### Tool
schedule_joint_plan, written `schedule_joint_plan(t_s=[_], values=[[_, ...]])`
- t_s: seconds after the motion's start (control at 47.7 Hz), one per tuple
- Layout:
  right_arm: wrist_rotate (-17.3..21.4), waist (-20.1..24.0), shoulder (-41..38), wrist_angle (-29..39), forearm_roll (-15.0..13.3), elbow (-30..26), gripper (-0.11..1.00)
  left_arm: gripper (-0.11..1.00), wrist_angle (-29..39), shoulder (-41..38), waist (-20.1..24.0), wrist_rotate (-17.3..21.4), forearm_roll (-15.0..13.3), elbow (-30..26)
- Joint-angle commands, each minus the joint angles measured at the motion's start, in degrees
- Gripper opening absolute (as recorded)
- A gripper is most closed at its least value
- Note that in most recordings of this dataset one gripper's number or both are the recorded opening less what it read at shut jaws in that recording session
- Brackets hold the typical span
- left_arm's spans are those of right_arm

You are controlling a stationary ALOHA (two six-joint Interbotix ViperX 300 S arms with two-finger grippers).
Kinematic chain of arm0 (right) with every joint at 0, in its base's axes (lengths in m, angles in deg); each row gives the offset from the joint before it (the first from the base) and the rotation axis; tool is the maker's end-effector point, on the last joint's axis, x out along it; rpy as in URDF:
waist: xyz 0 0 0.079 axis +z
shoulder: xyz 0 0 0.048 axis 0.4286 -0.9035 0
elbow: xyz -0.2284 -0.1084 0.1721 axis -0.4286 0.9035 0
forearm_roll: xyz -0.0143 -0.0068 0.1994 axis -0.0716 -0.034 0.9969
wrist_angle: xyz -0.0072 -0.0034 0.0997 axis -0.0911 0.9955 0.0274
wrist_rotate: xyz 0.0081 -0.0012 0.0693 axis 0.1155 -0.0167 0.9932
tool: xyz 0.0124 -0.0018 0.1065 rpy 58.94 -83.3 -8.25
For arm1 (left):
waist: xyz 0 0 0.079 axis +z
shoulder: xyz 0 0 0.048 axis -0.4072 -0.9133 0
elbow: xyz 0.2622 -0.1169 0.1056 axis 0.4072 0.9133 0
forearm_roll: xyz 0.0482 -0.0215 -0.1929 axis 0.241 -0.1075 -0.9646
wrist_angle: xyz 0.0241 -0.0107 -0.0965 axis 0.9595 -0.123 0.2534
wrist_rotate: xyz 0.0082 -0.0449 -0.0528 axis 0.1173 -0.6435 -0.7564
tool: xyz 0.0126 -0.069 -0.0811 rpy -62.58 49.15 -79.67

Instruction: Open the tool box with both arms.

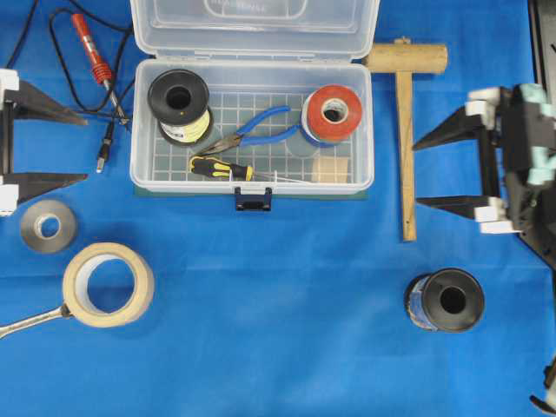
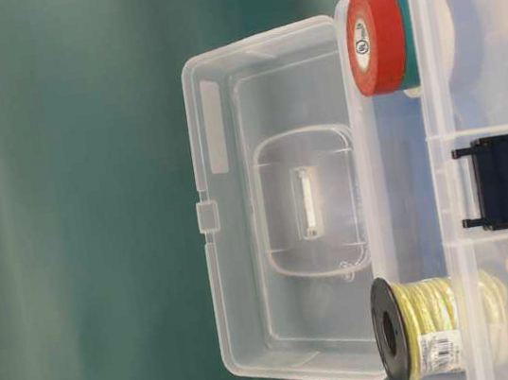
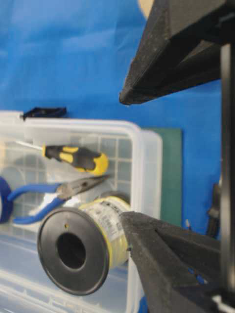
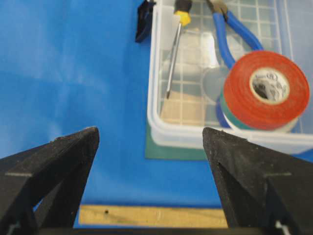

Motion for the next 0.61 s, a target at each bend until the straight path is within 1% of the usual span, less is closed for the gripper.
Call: schedule_joint_plan(t_s=[0.0,0.126,0.273,0.44,0.524,0.587], values=[[0.26,0.18,2.2,-1.14,0.35,1.14,0.85,0.88,-0.44,1.32,-0.79,-0.18,0.09,0.79],[1.32,0.18,4.83,-4.48,1.67,5.36,0.85,0.88,-1.76,2.99,-1.23,-0.26,-0.18,3.08],[2.9,0.26,5.54,-7.47,1.85,8.79,0.85,0.88,-4.48,3.96,-1.41,-0.35,-0.18,4.66],[3.78,0.18,5.54,-7.82,1.85,10.11,0.85,0.87,-8.96,4.04,-1.41,-0.62,-0.26,7.21],[3.87,0.18,5.54,-7.91,1.85,10.55,0.85,0.87,-10.9,3.87,-1.41,-1.93,-0.35,8.26],[3.87,0.18,5.54,-8.17,1.85,10.81,0.85,0.87,-10.9,3.87,-1.41,-2.81,-0.35,8.35]])
